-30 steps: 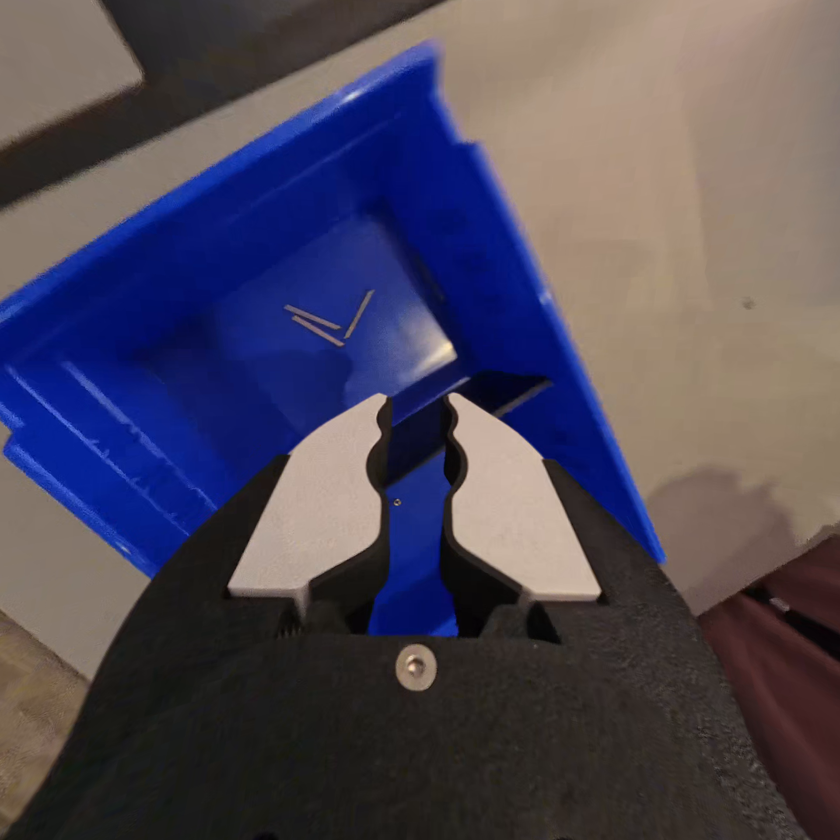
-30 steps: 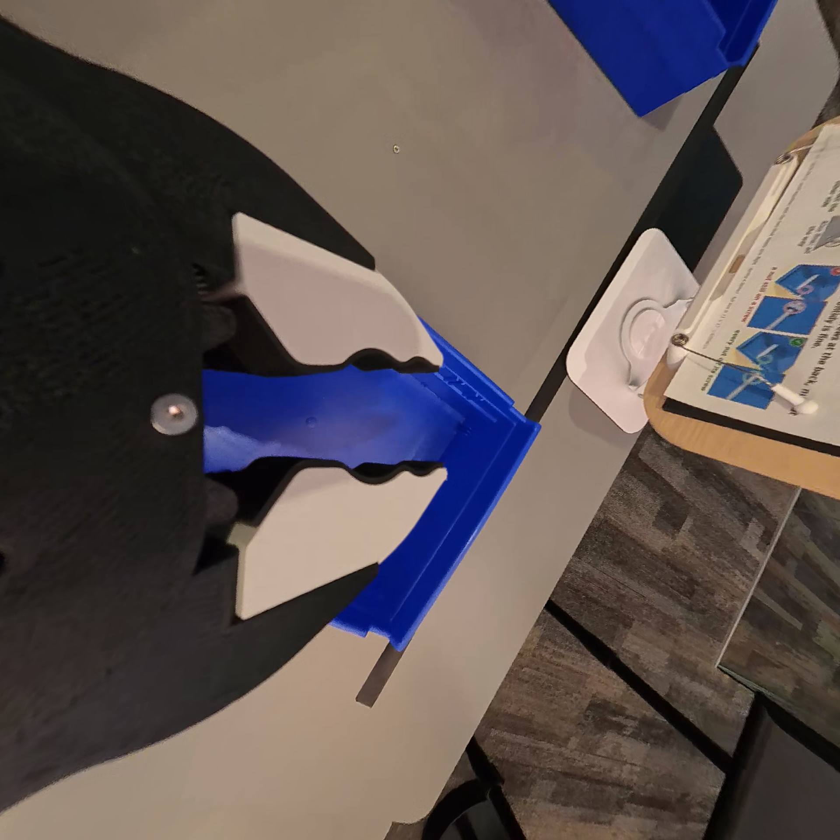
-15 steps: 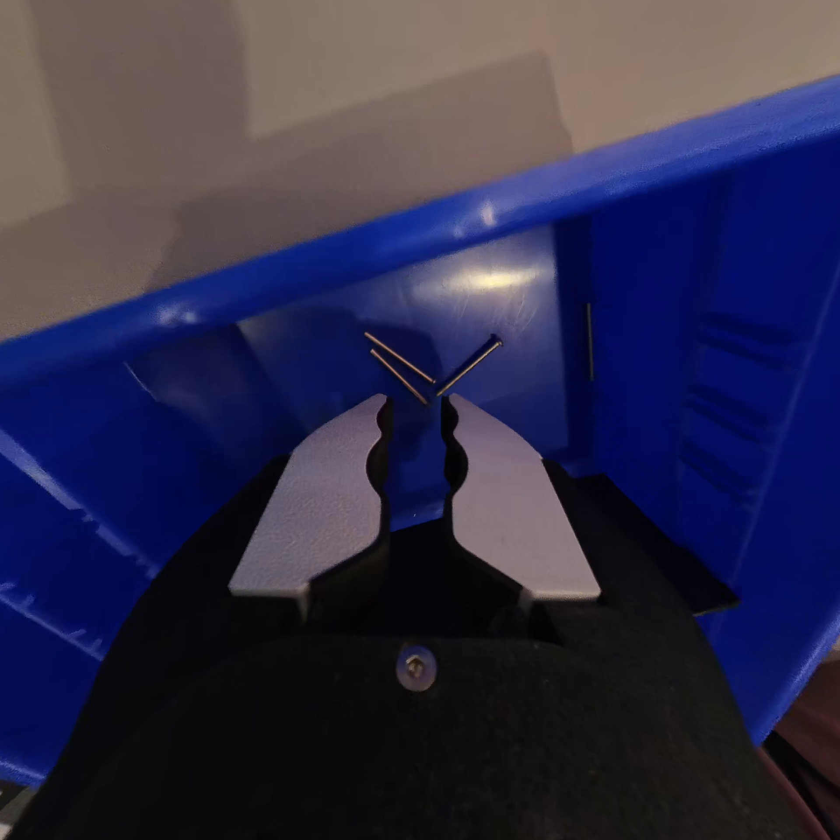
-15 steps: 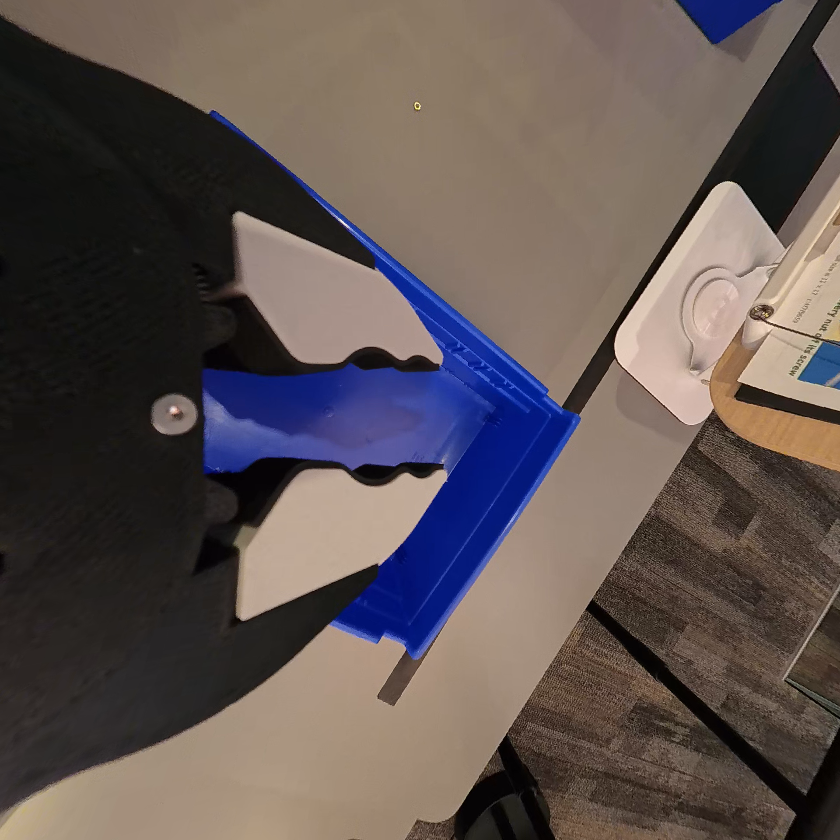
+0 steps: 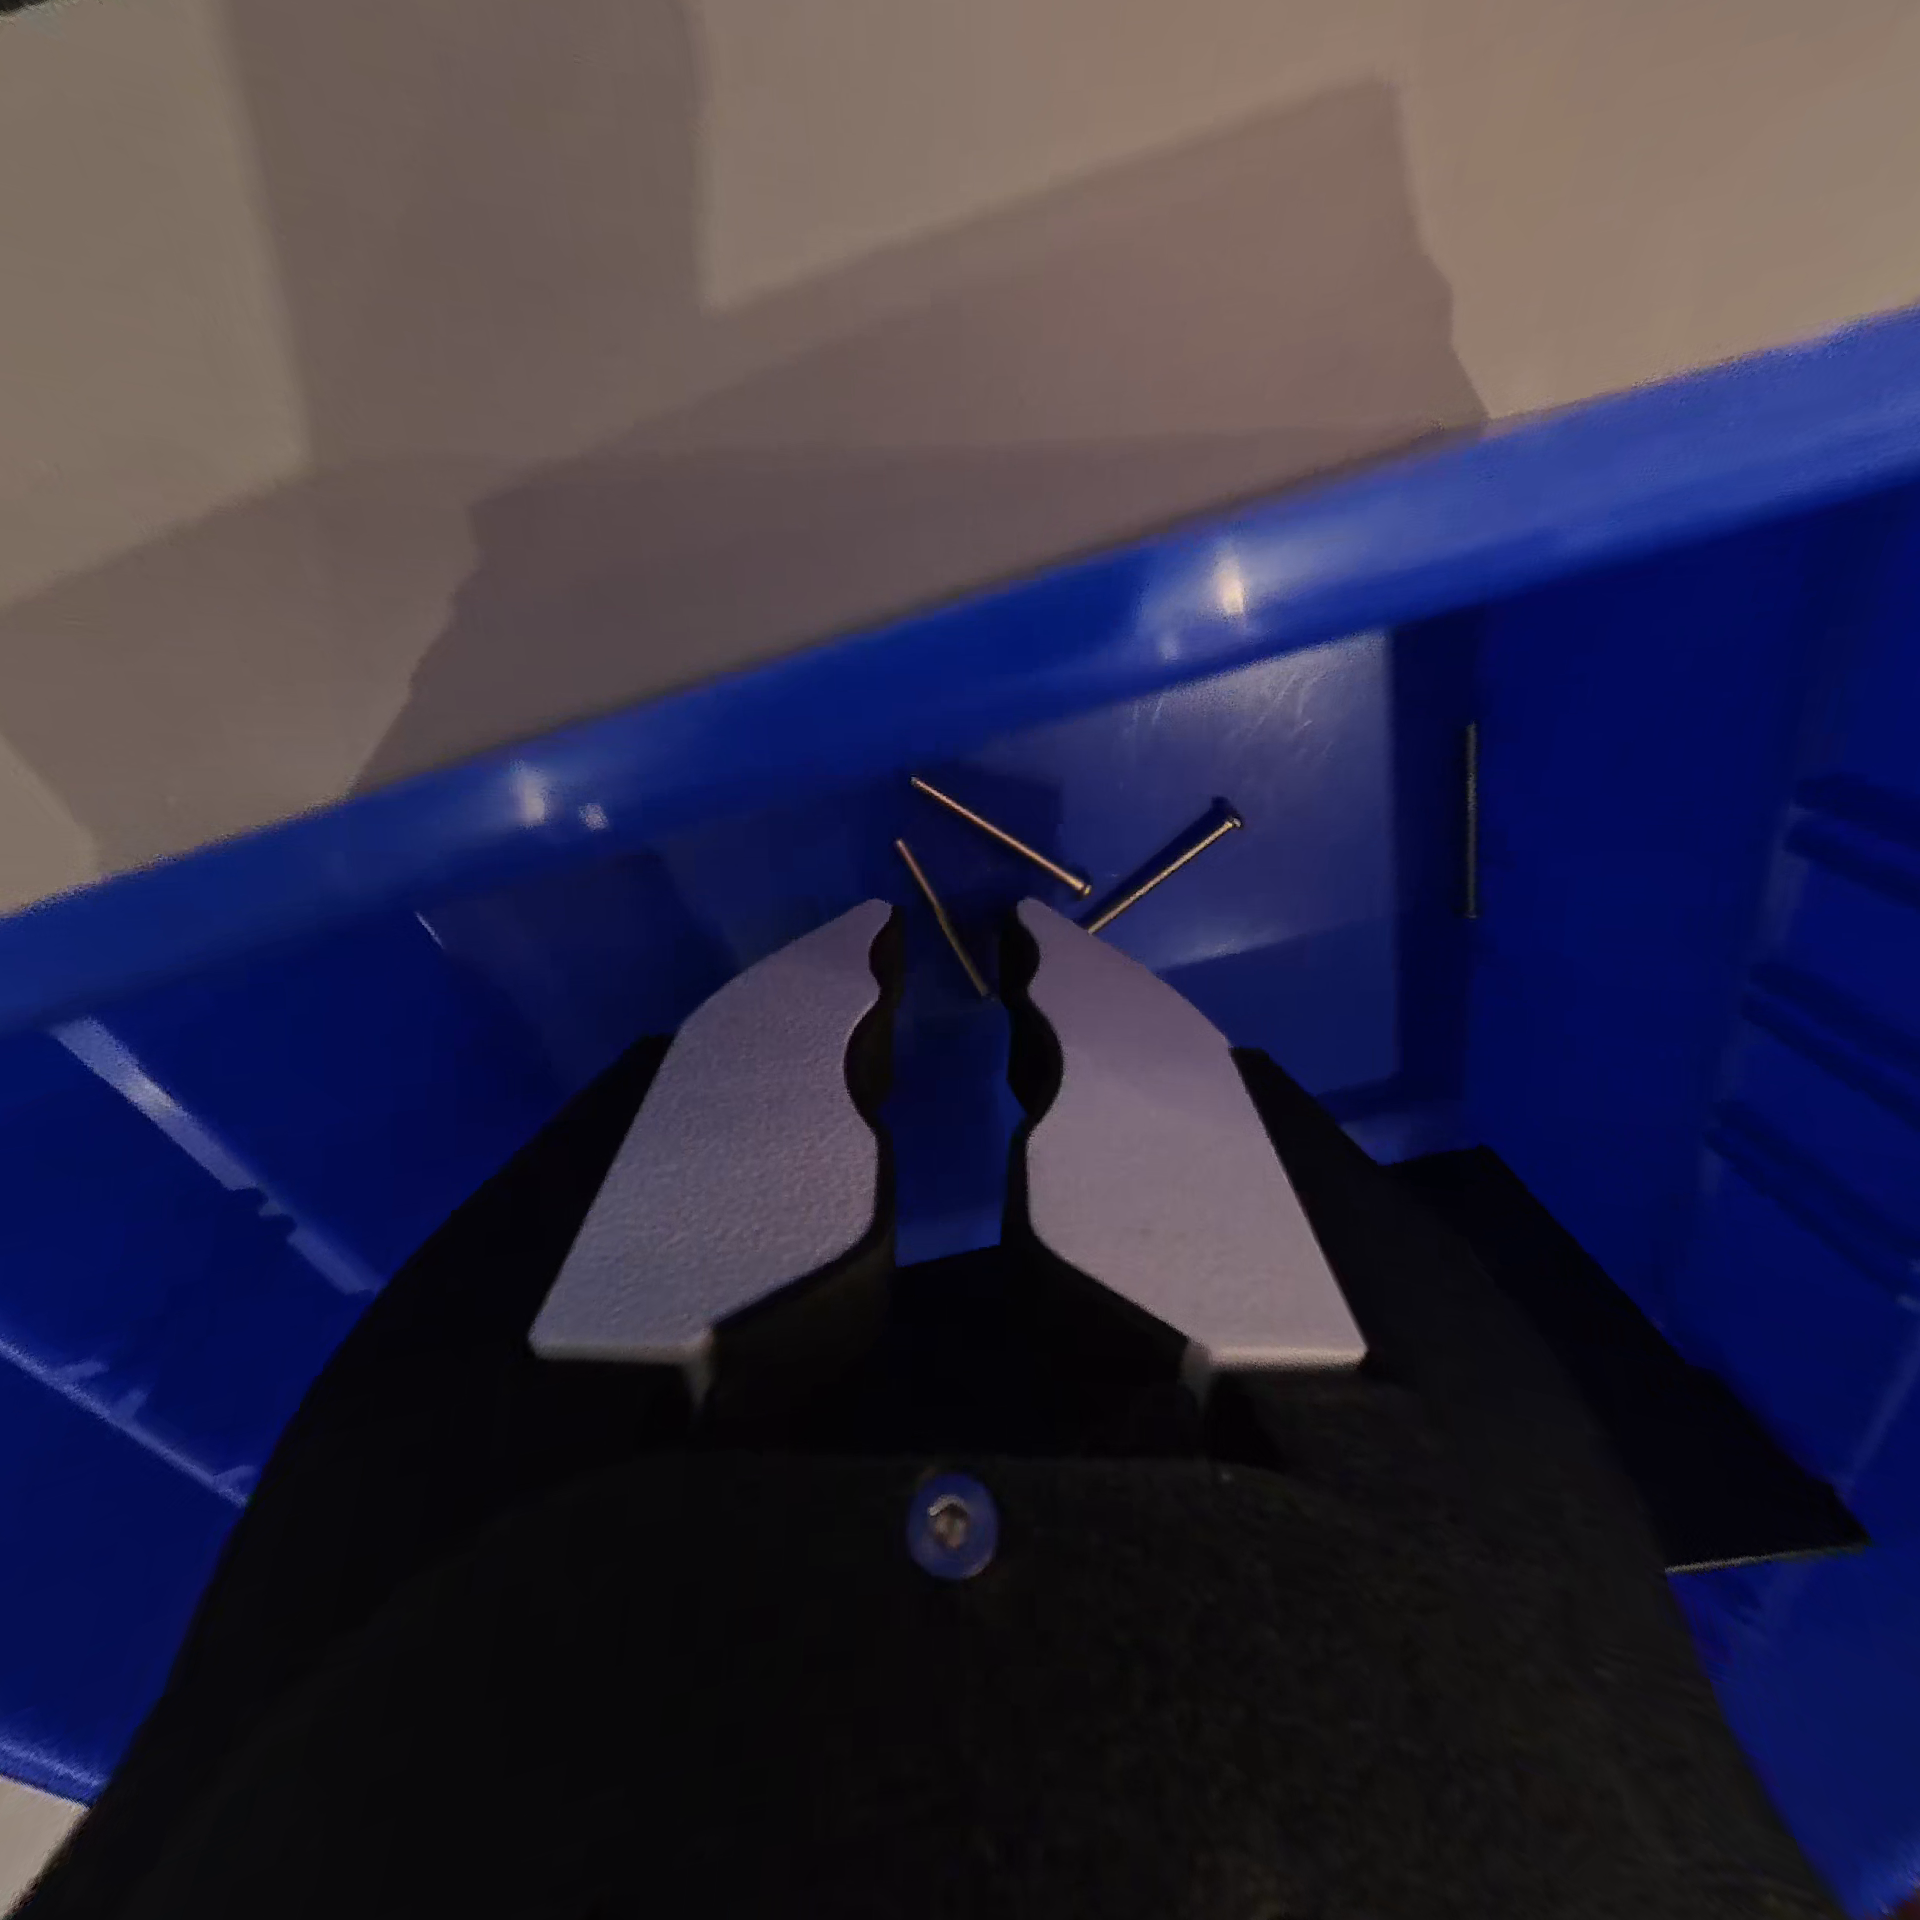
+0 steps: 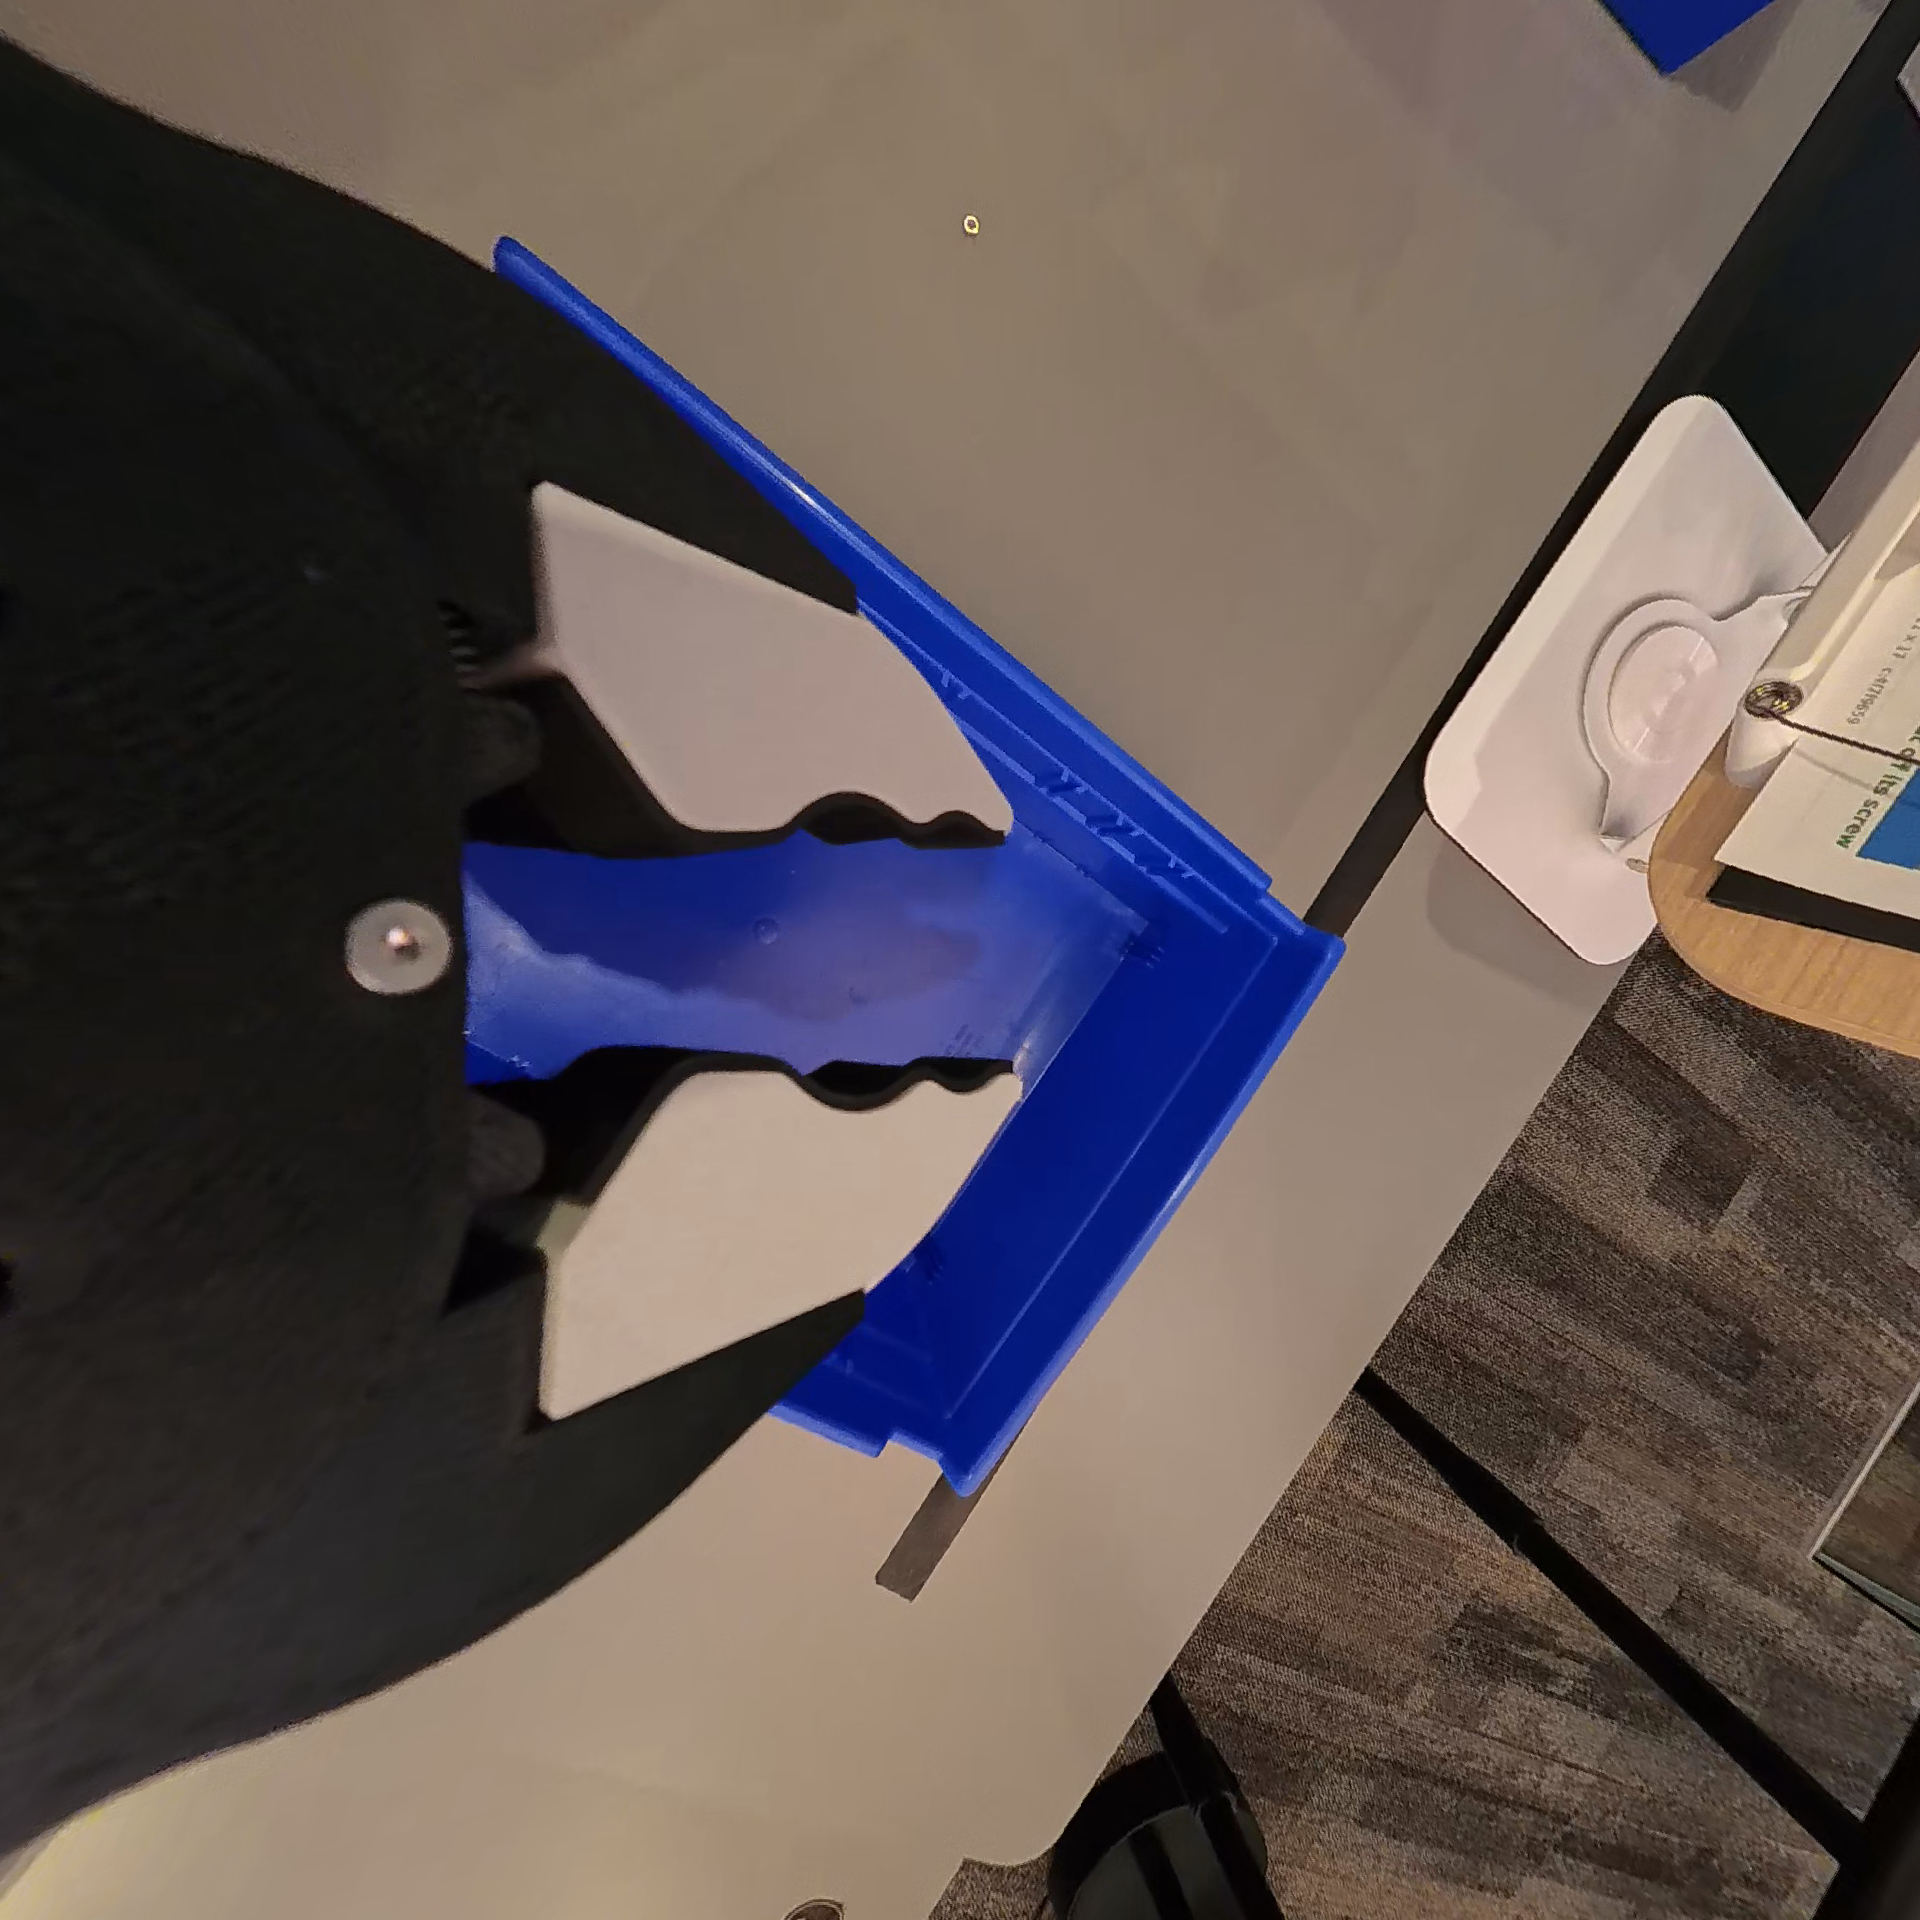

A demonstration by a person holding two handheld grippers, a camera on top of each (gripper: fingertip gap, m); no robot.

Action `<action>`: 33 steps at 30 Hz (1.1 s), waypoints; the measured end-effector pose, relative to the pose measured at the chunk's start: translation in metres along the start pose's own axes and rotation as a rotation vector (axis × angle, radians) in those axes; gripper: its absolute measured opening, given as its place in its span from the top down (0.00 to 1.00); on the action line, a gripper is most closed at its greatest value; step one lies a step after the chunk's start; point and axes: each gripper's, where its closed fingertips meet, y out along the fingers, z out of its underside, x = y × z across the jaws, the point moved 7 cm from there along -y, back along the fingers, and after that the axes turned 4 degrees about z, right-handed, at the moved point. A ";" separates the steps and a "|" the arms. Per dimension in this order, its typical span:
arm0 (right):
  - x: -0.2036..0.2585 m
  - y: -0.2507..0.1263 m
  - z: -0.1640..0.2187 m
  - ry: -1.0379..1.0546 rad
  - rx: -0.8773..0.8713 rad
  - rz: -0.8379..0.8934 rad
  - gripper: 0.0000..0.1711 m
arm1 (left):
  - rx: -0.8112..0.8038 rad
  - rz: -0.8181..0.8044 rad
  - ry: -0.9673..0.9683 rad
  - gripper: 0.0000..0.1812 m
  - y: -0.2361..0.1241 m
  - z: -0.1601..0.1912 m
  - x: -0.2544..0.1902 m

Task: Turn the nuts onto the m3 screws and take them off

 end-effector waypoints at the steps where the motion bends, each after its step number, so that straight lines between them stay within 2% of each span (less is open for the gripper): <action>1: 0.000 0.000 0.000 -0.001 0.000 -0.001 0.77 | -0.001 -0.007 0.004 0.92 0.000 0.000 0.001; 4: 0.002 0.000 -0.001 -0.006 0.000 -0.002 0.77 | 0.004 -0.014 0.018 0.93 0.000 0.000 0.001; 6: 0.003 0.001 -0.001 -0.012 0.005 -0.003 0.77 | 0.005 -0.015 0.036 0.98 0.001 0.000 -0.001; 26: -0.001 -0.011 -0.001 0.000 -0.036 -0.014 0.77 | -0.003 -0.028 0.099 0.98 -0.016 0.013 -0.005; 29: -0.003 -0.013 -0.001 0.001 -0.037 -0.017 0.77 | -0.017 -0.035 0.128 0.98 -0.027 0.014 -0.011; 33: -0.003 -0.015 0.000 0.000 -0.042 -0.015 0.77 | -0.093 -0.005 0.162 0.98 -0.062 0.013 -0.027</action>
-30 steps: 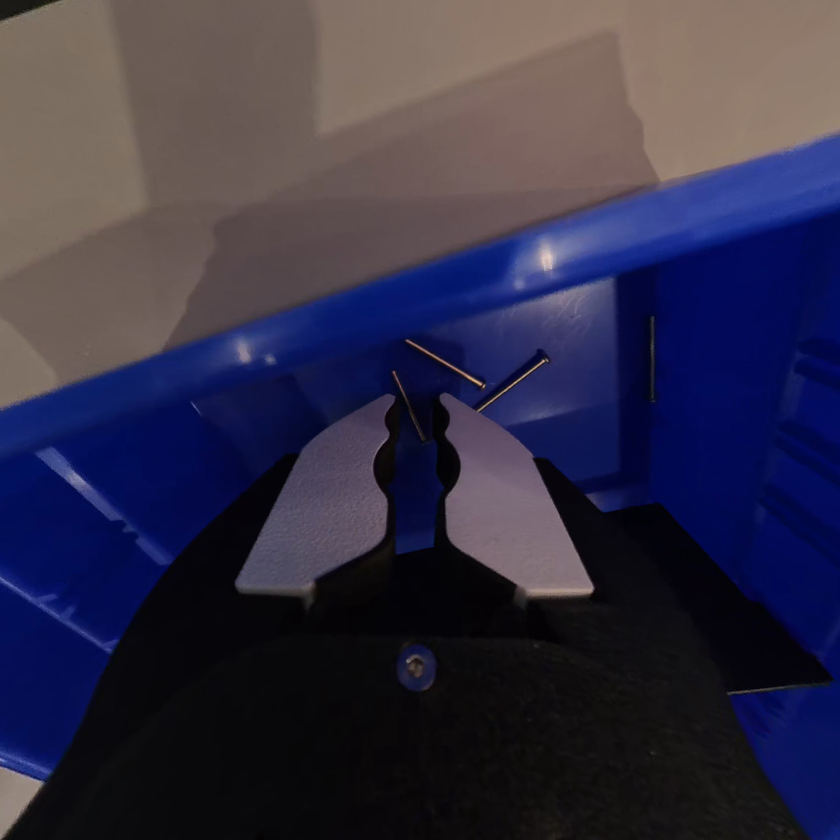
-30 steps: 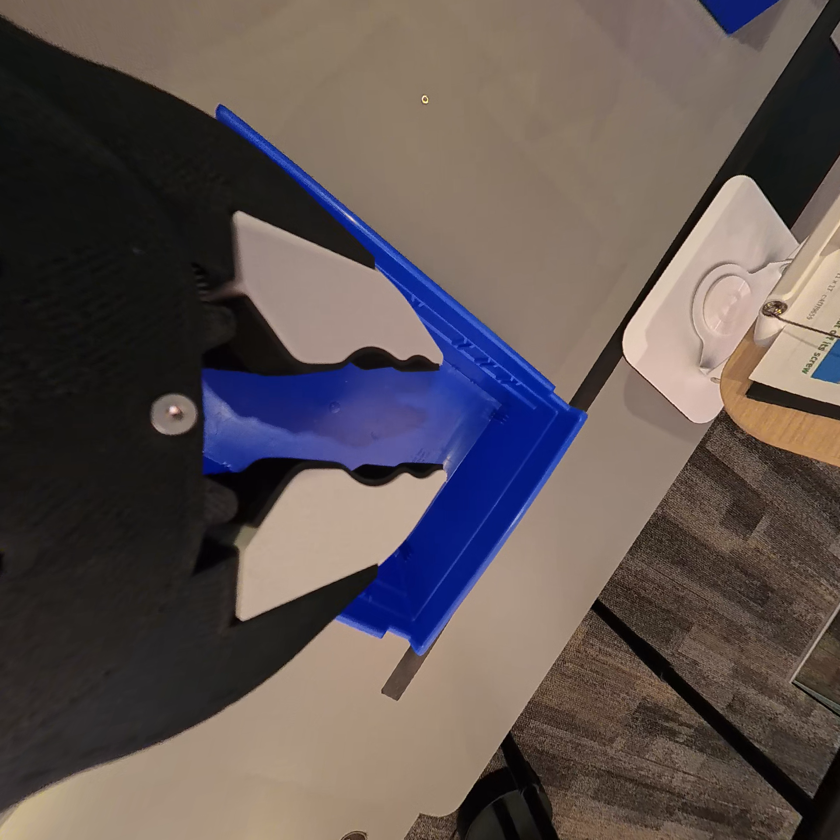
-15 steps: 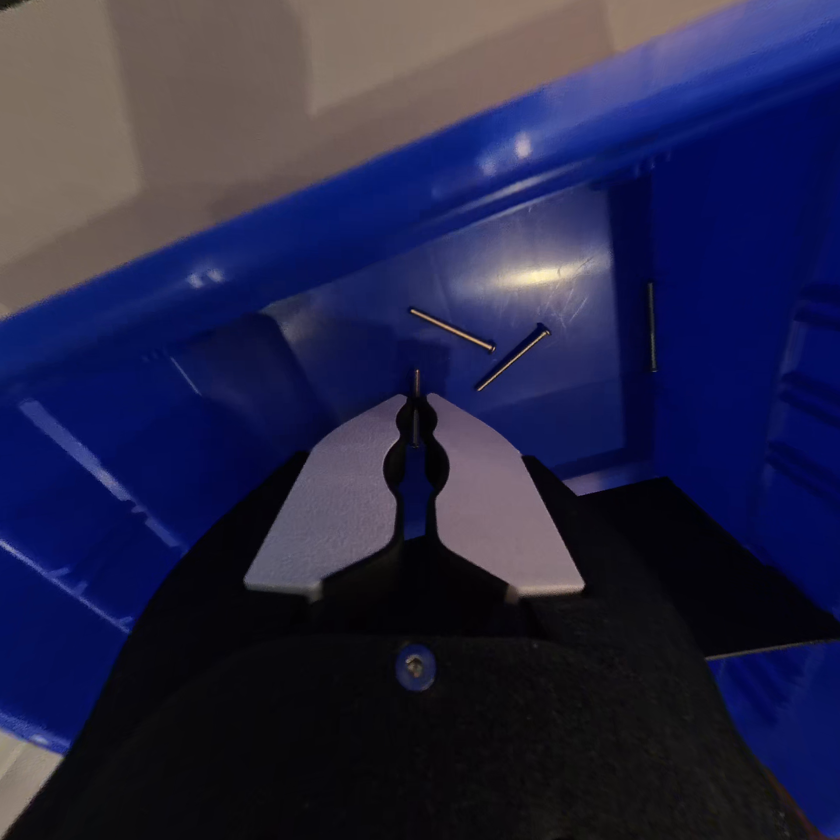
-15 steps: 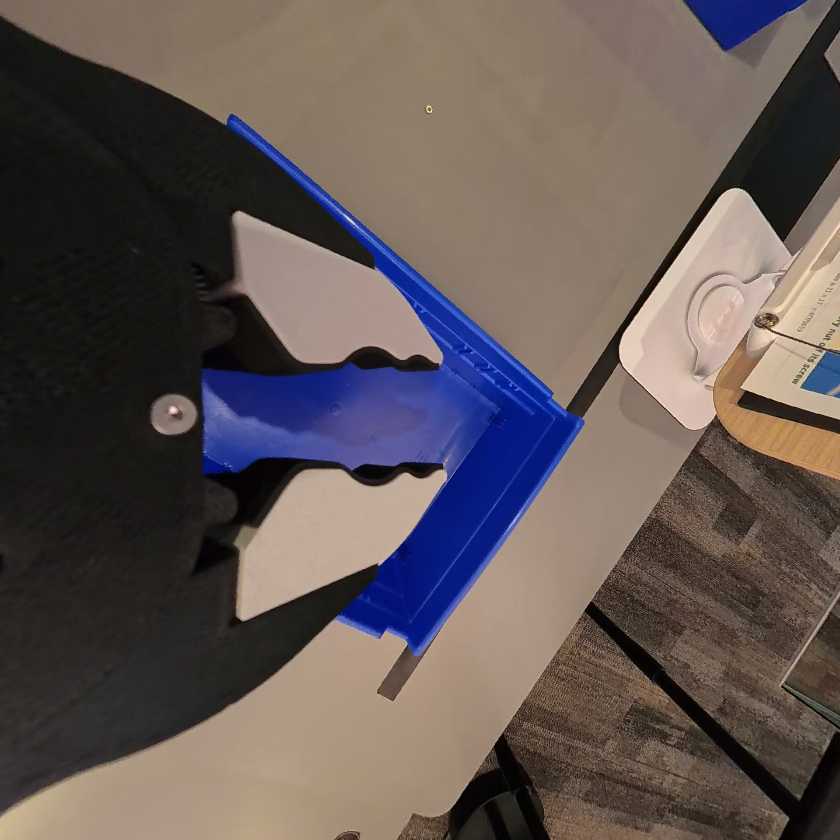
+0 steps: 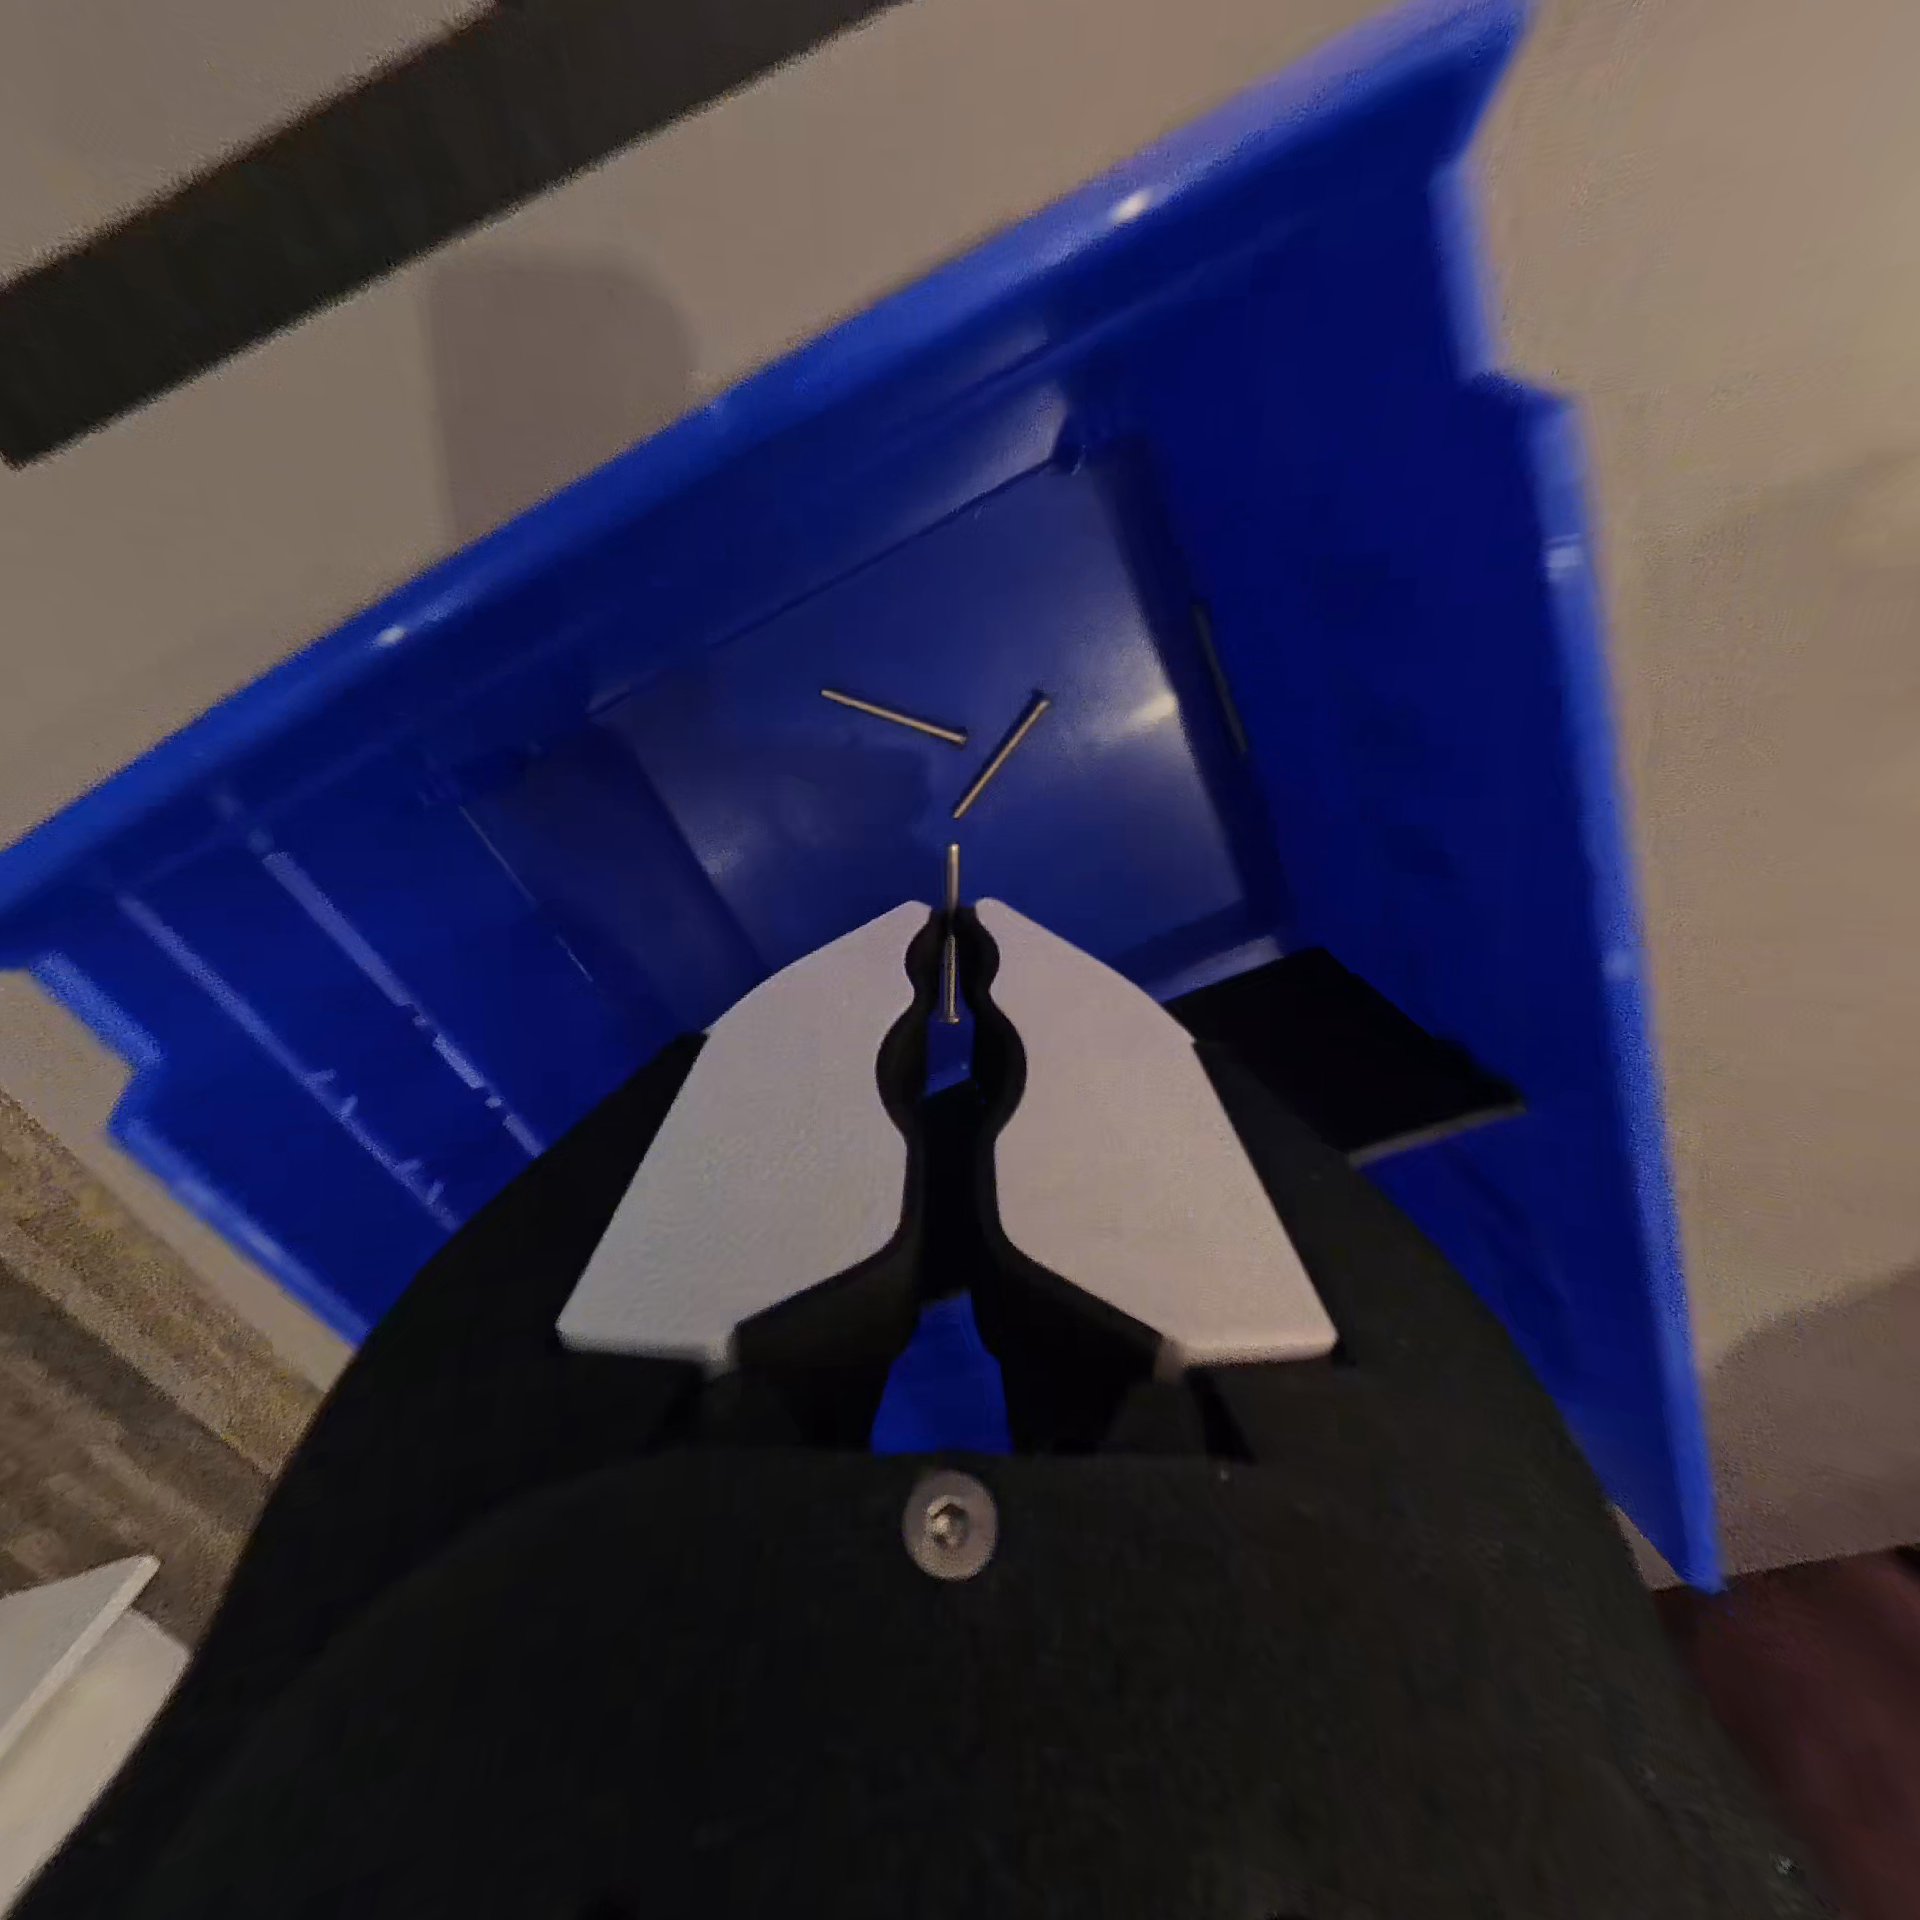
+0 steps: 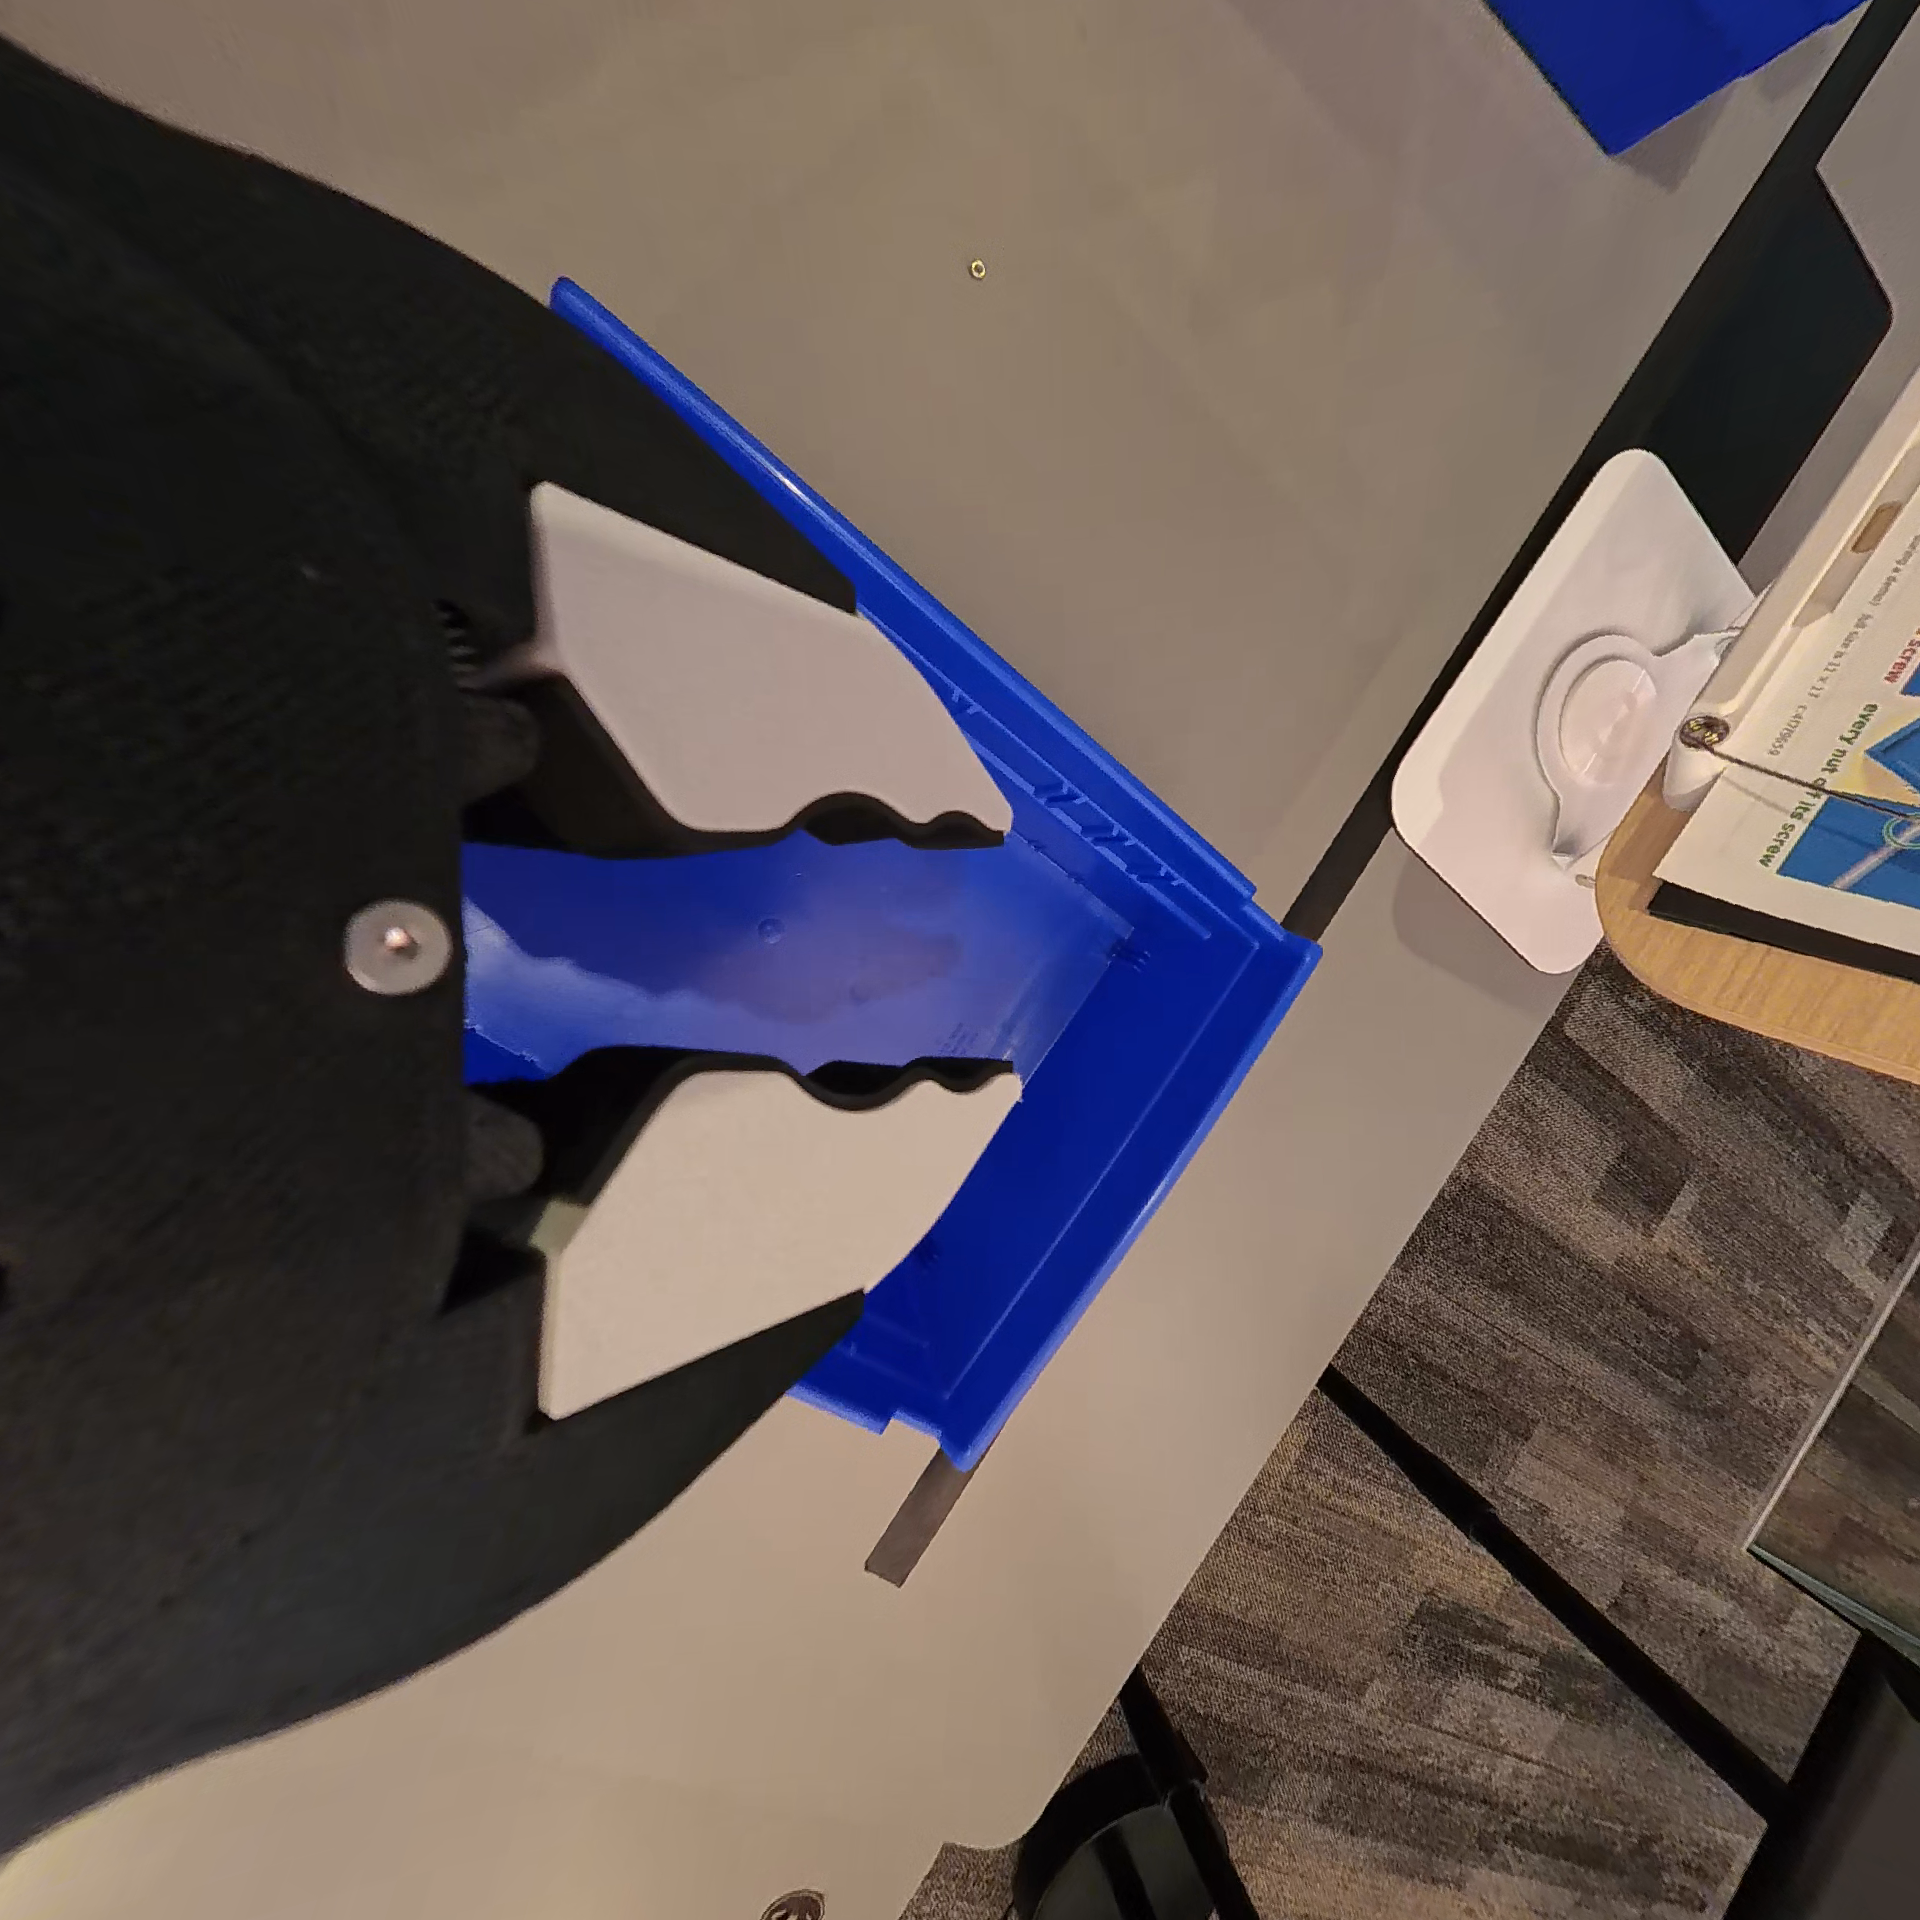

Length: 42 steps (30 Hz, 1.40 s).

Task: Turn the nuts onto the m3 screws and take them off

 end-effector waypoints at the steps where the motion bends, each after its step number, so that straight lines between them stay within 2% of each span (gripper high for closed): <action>1: 0.000 -0.001 0.000 0.000 -0.004 -0.001 0.77 | -0.031 0.007 0.001 0.98 -0.011 -0.002 -0.005; 5: 0.004 -0.005 -0.006 -0.004 -0.040 -0.010 0.77 | -0.239 0.174 0.029 0.99 -0.063 -0.013 -0.046; 9: 0.027 -0.007 -0.024 -0.022 -0.159 -0.119 0.77 | -0.440 0.362 0.194 0.99 -0.106 -0.008 -0.114; 12: 0.060 -0.007 -0.046 0.004 -0.322 -0.337 0.77 | -0.544 0.527 0.344 0.99 -0.120 0.005 -0.172; 15: 0.103 -0.002 -0.064 0.034 -0.449 -0.613 0.77 | -0.583 0.641 0.496 0.99 -0.121 0.022 -0.225; 18: 0.146 -0.004 -0.076 0.073 -0.557 -0.914 0.78 | -0.626 0.686 0.589 0.99 -0.121 0.035 -0.264; 20: 0.164 -0.006 -0.078 0.069 -0.582 -1.041 0.79 | -0.641 0.743 0.619 0.99 -0.124 0.043 -0.282; 22: 0.173 -0.007 -0.078 0.051 -0.603 -1.088 0.79 | -0.646 0.765 0.642 0.99 -0.126 0.048 -0.293; 26: 0.180 -0.021 -0.077 0.038 -0.634 -1.233 0.86 | -0.667 0.777 0.628 0.99 -0.128 0.053 -0.298; 36: 0.188 -0.016 -0.074 0.016 -0.566 -1.268 0.90 | -0.691 0.818 0.607 0.99 -0.137 0.056 -0.298; 39: 0.190 -0.016 -0.073 0.023 -0.565 -1.320 0.98 | -0.687 0.805 0.619 0.99 -0.135 0.055 -0.299; 42: 0.190 -0.015 -0.073 0.032 -0.556 -1.337 0.98 | -0.689 0.823 0.613 0.99 -0.135 0.055 -0.299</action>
